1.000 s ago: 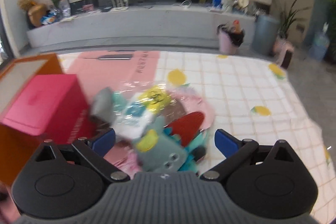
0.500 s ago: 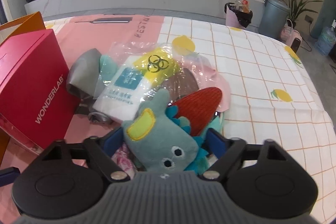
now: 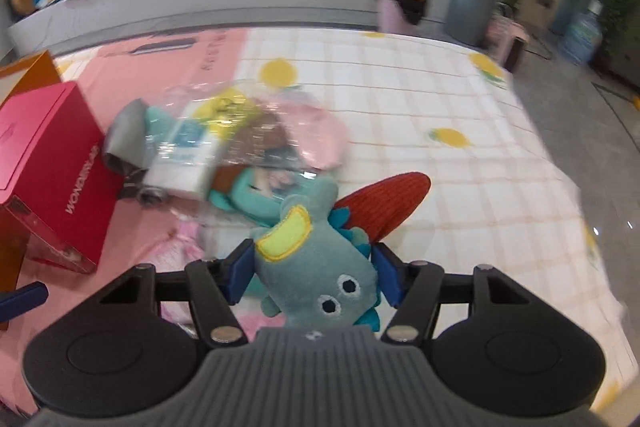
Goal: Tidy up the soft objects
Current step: 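Grasp the teal plush toy with the right tool while the left tool grasps the pink pouch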
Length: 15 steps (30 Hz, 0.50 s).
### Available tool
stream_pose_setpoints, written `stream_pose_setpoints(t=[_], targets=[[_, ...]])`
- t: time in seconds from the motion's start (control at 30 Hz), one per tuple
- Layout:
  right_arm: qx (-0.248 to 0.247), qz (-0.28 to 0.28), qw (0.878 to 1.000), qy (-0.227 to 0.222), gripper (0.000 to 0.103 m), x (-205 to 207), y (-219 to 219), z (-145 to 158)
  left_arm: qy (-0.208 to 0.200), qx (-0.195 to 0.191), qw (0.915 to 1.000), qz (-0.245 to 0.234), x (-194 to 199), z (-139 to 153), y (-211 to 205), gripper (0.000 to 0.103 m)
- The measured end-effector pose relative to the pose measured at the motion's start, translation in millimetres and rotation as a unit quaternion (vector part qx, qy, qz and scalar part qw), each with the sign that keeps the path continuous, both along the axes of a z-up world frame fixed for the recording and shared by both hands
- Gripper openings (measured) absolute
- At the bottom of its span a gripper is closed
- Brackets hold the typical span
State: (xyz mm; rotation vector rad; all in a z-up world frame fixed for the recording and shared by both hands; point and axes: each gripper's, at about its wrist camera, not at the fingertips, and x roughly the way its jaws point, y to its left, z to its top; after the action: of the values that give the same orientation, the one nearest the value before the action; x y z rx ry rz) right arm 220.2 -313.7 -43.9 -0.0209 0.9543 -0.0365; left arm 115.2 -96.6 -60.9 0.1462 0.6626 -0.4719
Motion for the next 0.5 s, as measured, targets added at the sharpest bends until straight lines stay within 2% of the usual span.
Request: stream_pose_setpoints(t=[0.1,0.33,0.5], targets=[[-0.003,-0.016,1.0,0.019,0.063,-17,-17,0,-0.005,0.011,0.9999,-0.008,-4,0,-4,0.091],[0.028,-0.054,0.992,0.112,0.064,-10,-44,-40,-0.02,0.029,0.9992,-0.021,-12,-3,-10,0.091],[0.007,-0.042,0.991,0.13,0.076,-3,-37,-53,-0.002,0.035,0.9993,-0.012,-7,-7,-10,0.091]])
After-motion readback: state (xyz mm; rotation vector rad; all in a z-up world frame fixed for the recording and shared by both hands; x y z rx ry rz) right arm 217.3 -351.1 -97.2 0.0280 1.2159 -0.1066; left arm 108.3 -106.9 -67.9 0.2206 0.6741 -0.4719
